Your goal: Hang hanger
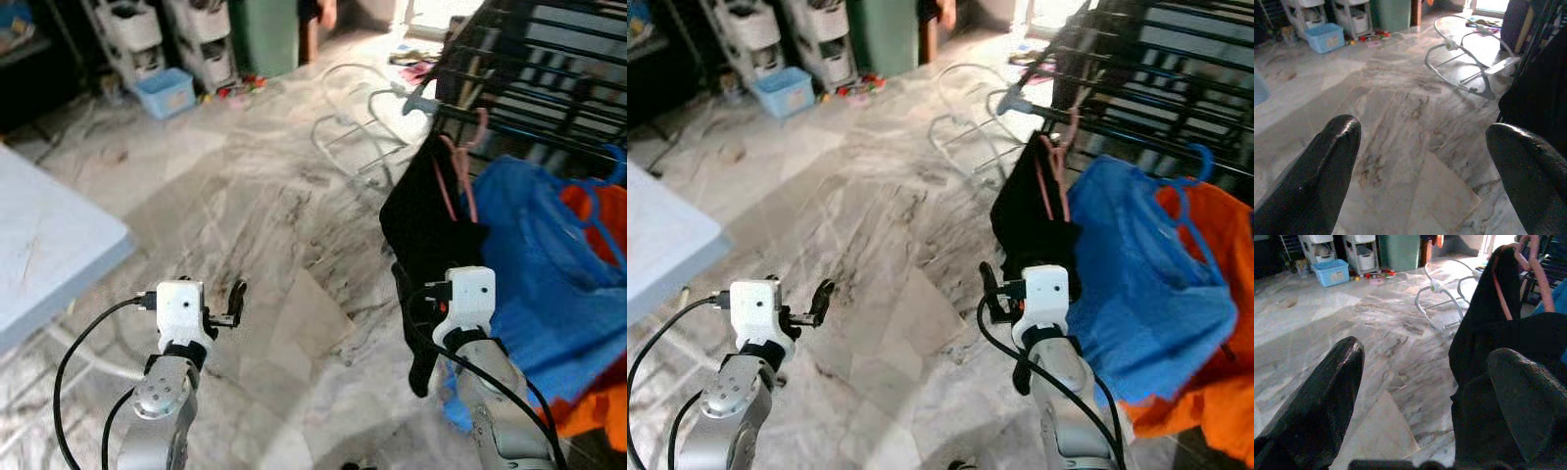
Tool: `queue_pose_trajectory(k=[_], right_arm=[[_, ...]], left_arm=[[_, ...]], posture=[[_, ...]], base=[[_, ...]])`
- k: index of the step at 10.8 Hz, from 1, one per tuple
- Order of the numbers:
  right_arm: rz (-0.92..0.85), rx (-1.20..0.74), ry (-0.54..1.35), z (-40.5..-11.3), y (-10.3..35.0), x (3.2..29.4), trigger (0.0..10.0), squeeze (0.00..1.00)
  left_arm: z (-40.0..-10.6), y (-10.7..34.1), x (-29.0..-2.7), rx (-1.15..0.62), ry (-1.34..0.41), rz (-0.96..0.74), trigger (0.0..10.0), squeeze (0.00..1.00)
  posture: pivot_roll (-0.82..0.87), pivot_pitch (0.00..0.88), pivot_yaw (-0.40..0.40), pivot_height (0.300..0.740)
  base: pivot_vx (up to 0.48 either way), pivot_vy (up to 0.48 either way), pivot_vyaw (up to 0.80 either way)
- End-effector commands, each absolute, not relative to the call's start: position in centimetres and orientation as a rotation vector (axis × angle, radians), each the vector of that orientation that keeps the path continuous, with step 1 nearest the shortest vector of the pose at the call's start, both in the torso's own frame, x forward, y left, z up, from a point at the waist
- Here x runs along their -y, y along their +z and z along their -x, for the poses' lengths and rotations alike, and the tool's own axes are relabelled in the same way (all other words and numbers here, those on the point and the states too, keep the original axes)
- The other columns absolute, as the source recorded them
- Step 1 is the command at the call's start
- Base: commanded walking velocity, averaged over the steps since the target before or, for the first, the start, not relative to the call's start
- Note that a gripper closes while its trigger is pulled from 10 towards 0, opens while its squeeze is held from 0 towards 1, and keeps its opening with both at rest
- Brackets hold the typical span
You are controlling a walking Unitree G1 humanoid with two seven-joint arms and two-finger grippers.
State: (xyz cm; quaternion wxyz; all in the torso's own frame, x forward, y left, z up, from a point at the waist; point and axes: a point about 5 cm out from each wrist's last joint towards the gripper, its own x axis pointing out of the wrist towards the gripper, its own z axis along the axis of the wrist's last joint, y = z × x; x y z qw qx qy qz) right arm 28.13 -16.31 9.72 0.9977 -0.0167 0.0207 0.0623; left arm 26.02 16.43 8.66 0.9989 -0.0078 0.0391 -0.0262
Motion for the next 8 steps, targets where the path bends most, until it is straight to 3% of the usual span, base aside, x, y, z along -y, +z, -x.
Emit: queue_pose_trajectory(k=[1, 3, 7, 8], right_arm=[[0.033, -0.056, 0.128, -28.0, 9.6, 16.3, 10.0, 0.00], [0.031, -0.067, 0.117, -27.7, 9.4, 16.4, 10.0, 0.00], [0.025, -0.062, 0.062, -27.7, 9.4, 16.8, 10.0, 0.00], [0.020, -0.060, 0.056, -27.7, 9.4, 16.8, 10.0, 0.00]], left_arm=[[-25.7, 8.1, -16.5, -0.106, -0.045, 0.024, 10.0, 0.00], [-25.3, 7.5, -16.2, -0.134, -0.065, 0.024, 10.0, 0.00], [-26.4, 8.0, -15.4, -0.122, -0.111, 0.010, 10.0, 0.00], [-26.6, 8.0, -15.3, -0.121, -0.118, 0.010, 10.0, 0.00]], posture=[[-0.11, 0.158, 0.018, 0.740], [-0.12, 0.151, 0.027, 0.740], [-0.15, 0.156, 0.060, 0.740], [-0.16, 0.159, 0.065, 0.740]], base=[[0.000, 0.311, 0.00], [0.000, 0.409, 0.00], [0.000, 0.480, -0.80], [0.000, 0.000, -0.49]])
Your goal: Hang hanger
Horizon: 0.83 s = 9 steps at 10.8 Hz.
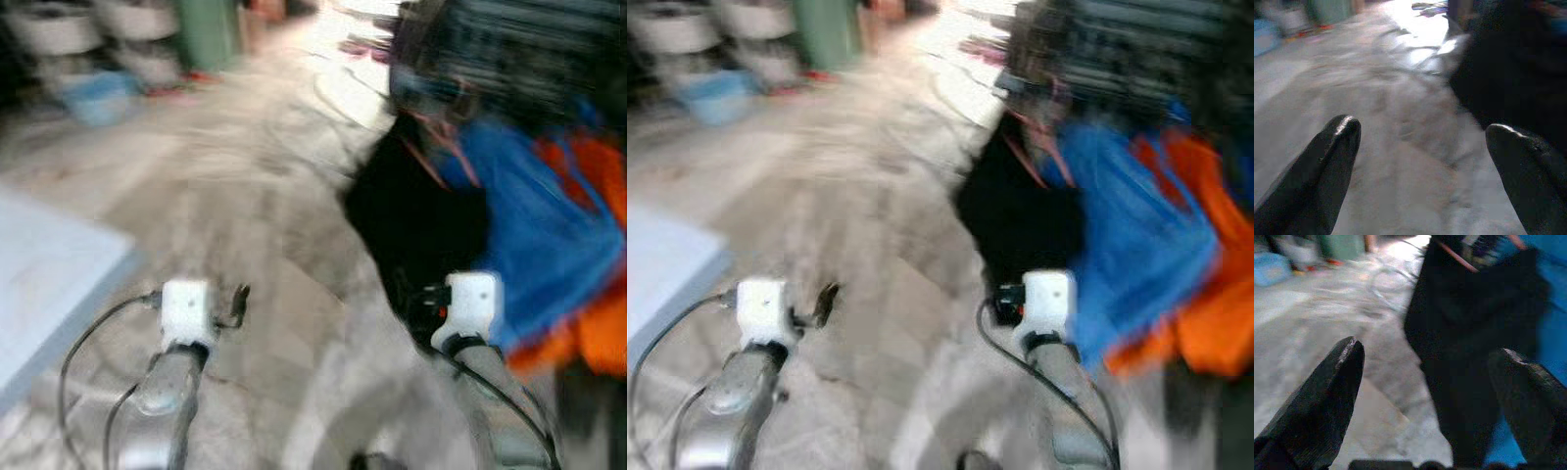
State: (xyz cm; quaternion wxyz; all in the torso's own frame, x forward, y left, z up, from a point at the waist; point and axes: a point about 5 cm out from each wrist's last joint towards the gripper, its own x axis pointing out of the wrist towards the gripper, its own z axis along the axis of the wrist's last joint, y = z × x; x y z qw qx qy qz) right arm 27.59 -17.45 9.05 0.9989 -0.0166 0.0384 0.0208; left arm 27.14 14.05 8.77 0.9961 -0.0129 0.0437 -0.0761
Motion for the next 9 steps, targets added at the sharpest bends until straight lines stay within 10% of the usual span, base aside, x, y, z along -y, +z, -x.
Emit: queue_pose_trajectory(k=[1, 9], right_arm=[[0.016, -0.057, 0.053, -27.74, 9.44, 16.68, 10.0, 0.00], [0.030, -0.045, 0.089, -27.82, 9.71, 16.46, 10.0, 0.00]], left_arm=[[-26.72, 7.99, -14.99, -0.122, -0.131, 0.004, 10.0, 0.00], [-26.62, 8.59, -15.54, -0.045, -0.043, -0.042, 10.0, 0.00]], posture=[[-0.16, 0.162, 0.066, 0.740], [-0.14, 0.191, 0.042, 0.740]], base=[[0.000, 0.000, -0.64], [0.000, 0.000, 0.00]])
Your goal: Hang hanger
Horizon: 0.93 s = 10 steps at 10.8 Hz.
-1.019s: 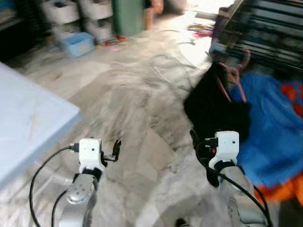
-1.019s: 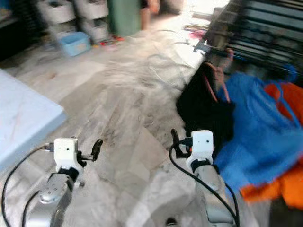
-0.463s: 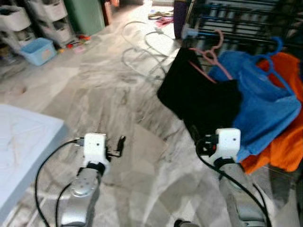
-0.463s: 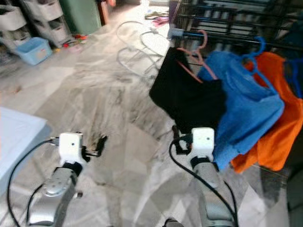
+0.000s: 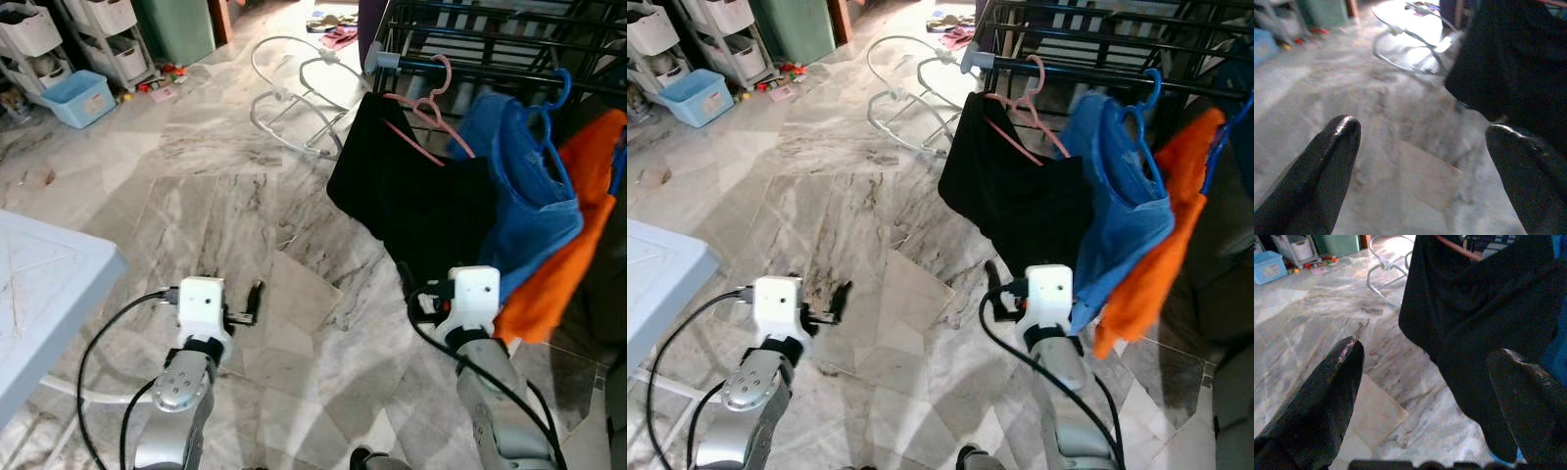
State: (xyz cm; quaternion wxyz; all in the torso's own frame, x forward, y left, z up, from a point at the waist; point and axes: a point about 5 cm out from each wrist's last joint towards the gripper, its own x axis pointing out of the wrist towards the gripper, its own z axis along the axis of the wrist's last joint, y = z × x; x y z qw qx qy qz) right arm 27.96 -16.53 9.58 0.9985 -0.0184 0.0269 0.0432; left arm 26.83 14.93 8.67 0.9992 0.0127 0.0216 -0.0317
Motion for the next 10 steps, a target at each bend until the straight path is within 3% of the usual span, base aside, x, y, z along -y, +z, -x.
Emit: queue_pose_trajectory(k=[1, 5, 7, 8, 9, 10], right_arm=[[0.047, -0.039, 0.095, -27.5, 9.7, 16.6, 10.0, 0.00], [0.089, 0.015, 0.047, -27.1, 10.6, 17.7, 10.0, 0.00], [0.076, 0.013, 0.045, -27.3, 10.5, 17.3, 10.0, 0.00], [0.071, 0.014, 0.043, -27.2, 10.4, 17.2, 6.4, 0.00], [0.069, 0.017, 0.043, -27.2, 10.4, 17.1, 0.0, 0.00], [0.068, 0.018, 0.044, -27.2, 10.4, 17.1, 0.0, 0.00]], left_arm=[[-26.5, 9.0, -16.4, -0.013, 0.001, -0.057, 10.0, 0.00], [-26.3, 9.7, -16.3, 0.021, -0.037, -0.082, 10.0, 0.00], [-27.2, 9.7, -15.6, 0.013, -0.079, -0.005, 10.0, 0.00], [-27.3, 9.8, -15.1, 0.017, -0.124, 0.035, 10.0, 0.00], [-27.3, 9.9, -14.9, 0.017, -0.136, 0.037, 10.0, 0.00], [-27.4, 9.9, -14.6, 0.016, -0.150, 0.045, 10.0, 0.00]], posture=[[-0.15, 0.191, 0.044, 0.740], [-0.15, 0.190, 0.049, 0.740], [-0.16, 0.190, 0.059, 0.740], [-0.16, 0.188, 0.059, 0.740], [-0.16, 0.186, 0.060, 0.740], [-0.16, 0.185, 0.060, 0.740]], base=[[0.000, 0.000, 0.00], [0.000, 0.000, 0.00], [0.000, 0.000, 0.00], [0.000, 0.000, 0.00], [0.240, 0.000, 0.00], [0.270, 0.000, 0.00]])
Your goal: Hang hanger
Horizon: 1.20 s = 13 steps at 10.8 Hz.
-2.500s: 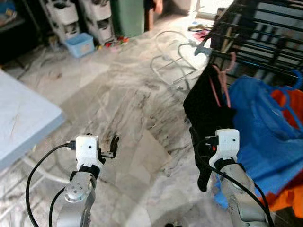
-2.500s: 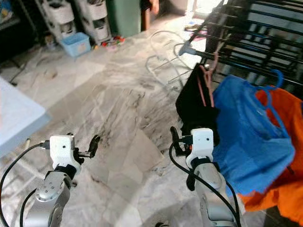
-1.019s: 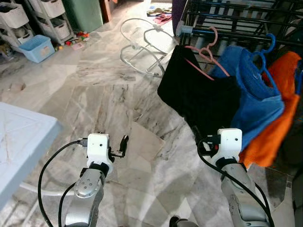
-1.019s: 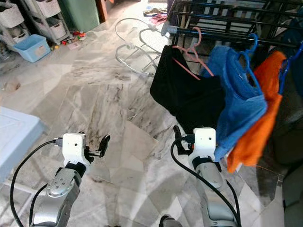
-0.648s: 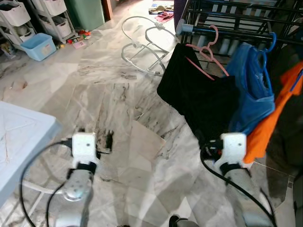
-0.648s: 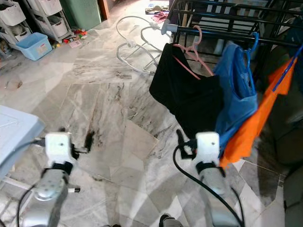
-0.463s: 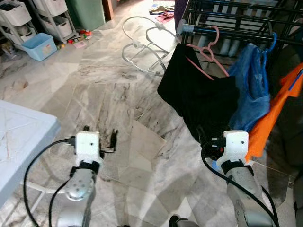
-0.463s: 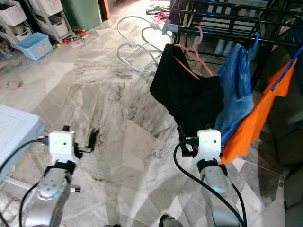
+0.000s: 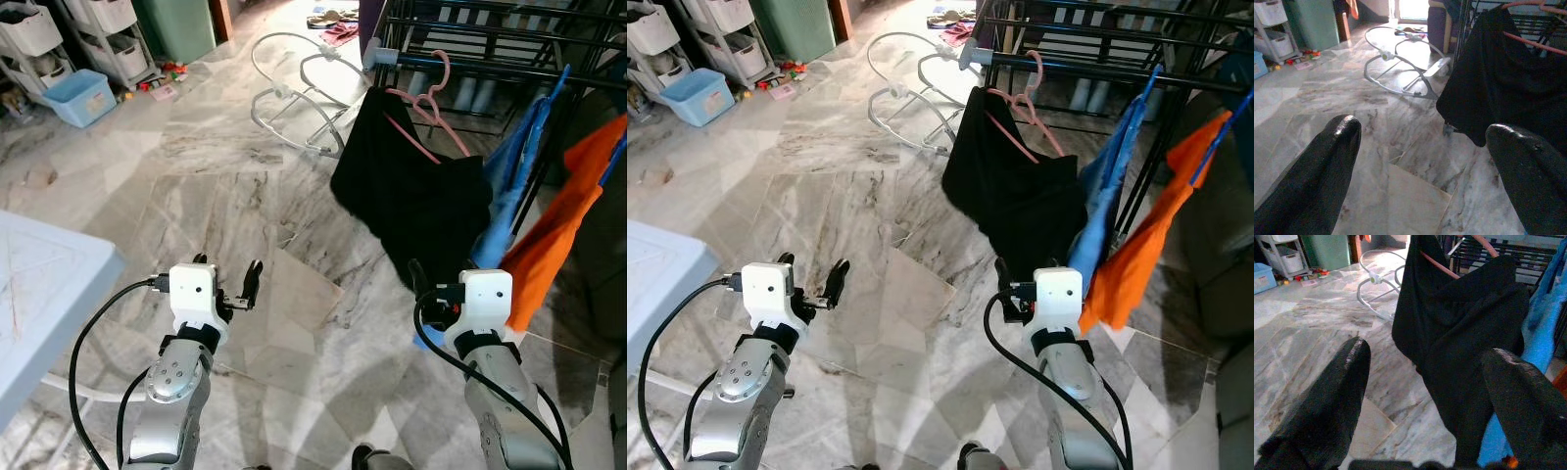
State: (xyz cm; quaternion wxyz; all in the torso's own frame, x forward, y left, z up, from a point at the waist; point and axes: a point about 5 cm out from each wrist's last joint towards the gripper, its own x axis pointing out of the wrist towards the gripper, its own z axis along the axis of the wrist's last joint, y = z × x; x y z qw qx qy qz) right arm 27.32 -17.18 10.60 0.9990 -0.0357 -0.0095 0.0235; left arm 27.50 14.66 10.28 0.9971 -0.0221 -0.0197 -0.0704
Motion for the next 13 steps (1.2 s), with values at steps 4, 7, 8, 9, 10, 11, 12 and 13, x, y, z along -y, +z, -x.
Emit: queue_pose_trajectory(k=[4, 7, 8, 9, 10, 11, 12, 13], right_arm=[[0.072, 0.015, 0.041, -27.32, 10.28, 17.01, 10.0, 0.00], [0.058, 0.022, 0.047, -27.28, 10.35, 16.87, 10.0, 1.00], [0.058, 0.024, 0.044, -27.30, 10.37, 16.84, 10.0, 1.00], [0.064, 0.024, 0.035, -27.24, 10.36, 16.87, 10.0, 1.00], [0.066, 0.023, 0.033, -27.15, 10.34, 16.92, 10.0, 1.00], [0.068, 0.021, 0.031, -27.10, 10.30, 16.99, 10.0, 1.00], [0.070, 0.024, 0.029, -27.13, 10.41, 17.04, 10.0, 1.00], [0.070, 0.027, 0.024, -27.19, 10.47, 17.10, 10.0, 1.00]], left_arm=[[-27.52, 9.54, -14.60, 0.003, -0.169, 0.036, 10.0, 0.00], [-27.66, 9.58, -14.57, 0.005, -0.179, 0.051, 10.0, 0.00], [-27.70, 9.58, -14.44, 0.004, -0.187, 0.054, 10.0, 0.00], [-27.68, 9.56, -14.27, 0.004, -0.196, 0.059, 10.0, 0.00], [-27.61, 9.51, -14.18, 0.002, -0.199, 0.060, 10.0, 0.00], [-27.55, 9.42, -14.09, -0.002, -0.202, 0.062, 10.0, 0.00], [-27.46, 9.34, -14.01, -0.005, -0.209, 0.065, 10.0, 0.00], [-27.47, 9.33, -13.97, -0.006, -0.212, 0.065, 10.0, 0.00]], posture=[[-0.16, 0.176, 0.066, 0.740], [-0.16, 0.181, 0.069, 0.740], [-0.16, 0.183, 0.070, 0.740], [-0.16, 0.185, 0.070, 0.740], [-0.16, 0.189, 0.068, 0.740], [-0.16, 0.192, 0.066, 0.740], [-0.17, 0.193, 0.067, 0.740], [-0.17, 0.194, 0.069, 0.740]], base=[[0.067, 0.000, 0.00], [0.288, 0.000, 0.00], [0.334, 0.000, 0.00], [0.360, 0.000, 0.00], [0.364, 0.000, 0.00], [0.371, 0.000, 0.00], [0.409, 0.000, 0.00], [0.412, 0.000, 0.00]])
